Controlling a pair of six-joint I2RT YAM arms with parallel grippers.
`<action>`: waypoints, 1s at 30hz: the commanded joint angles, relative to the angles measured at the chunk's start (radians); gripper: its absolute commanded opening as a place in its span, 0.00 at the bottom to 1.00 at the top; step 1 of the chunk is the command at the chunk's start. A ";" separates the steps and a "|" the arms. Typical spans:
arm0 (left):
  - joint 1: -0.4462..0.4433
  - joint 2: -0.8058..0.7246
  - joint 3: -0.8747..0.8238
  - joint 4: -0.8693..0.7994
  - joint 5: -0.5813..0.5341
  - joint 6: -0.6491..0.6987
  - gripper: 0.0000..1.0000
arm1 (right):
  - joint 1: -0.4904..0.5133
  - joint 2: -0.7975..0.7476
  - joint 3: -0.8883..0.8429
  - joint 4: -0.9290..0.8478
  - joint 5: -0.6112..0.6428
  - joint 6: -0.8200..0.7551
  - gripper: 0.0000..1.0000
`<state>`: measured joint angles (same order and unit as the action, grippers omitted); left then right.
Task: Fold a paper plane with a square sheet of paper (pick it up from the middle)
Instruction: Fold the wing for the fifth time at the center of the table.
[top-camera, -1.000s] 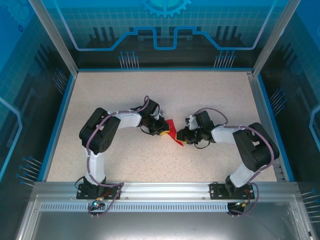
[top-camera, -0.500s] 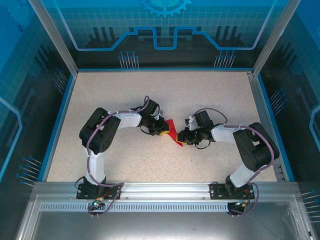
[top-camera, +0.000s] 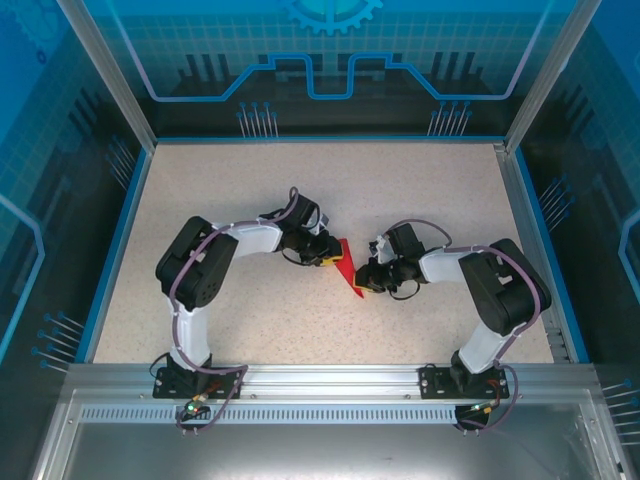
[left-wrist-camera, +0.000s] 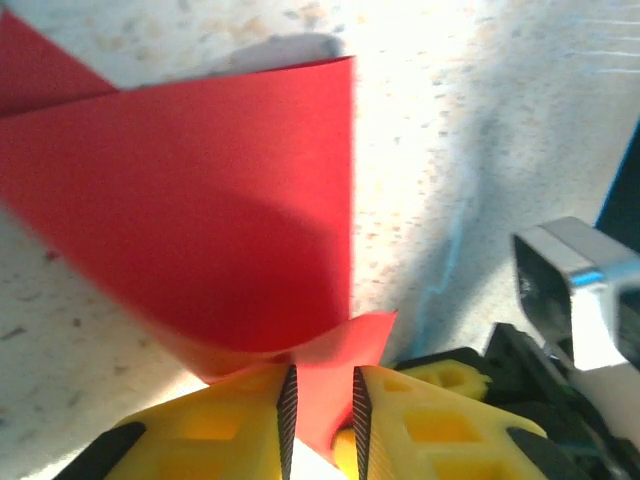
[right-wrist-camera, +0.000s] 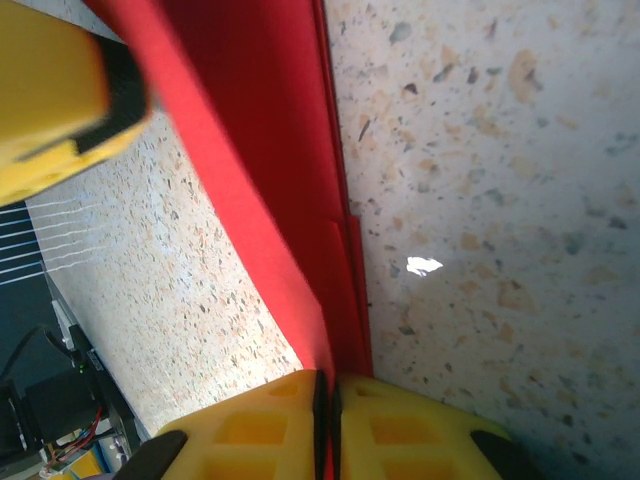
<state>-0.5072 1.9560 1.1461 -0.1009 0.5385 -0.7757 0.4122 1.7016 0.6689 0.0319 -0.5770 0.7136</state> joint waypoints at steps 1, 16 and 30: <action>-0.004 -0.077 -0.047 0.066 0.048 0.008 0.28 | 0.007 0.030 -0.005 -0.015 -0.003 0.004 0.12; -0.053 -0.039 -0.121 0.177 0.083 -0.035 0.29 | -0.002 0.023 -0.048 0.041 0.022 0.067 0.06; -0.053 0.020 -0.084 0.129 0.053 -0.012 0.21 | -0.003 0.023 -0.054 0.019 0.033 0.039 0.07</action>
<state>-0.5549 1.9522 1.0328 0.0570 0.5987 -0.8062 0.4133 1.7042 0.6407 0.0998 -0.5804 0.7658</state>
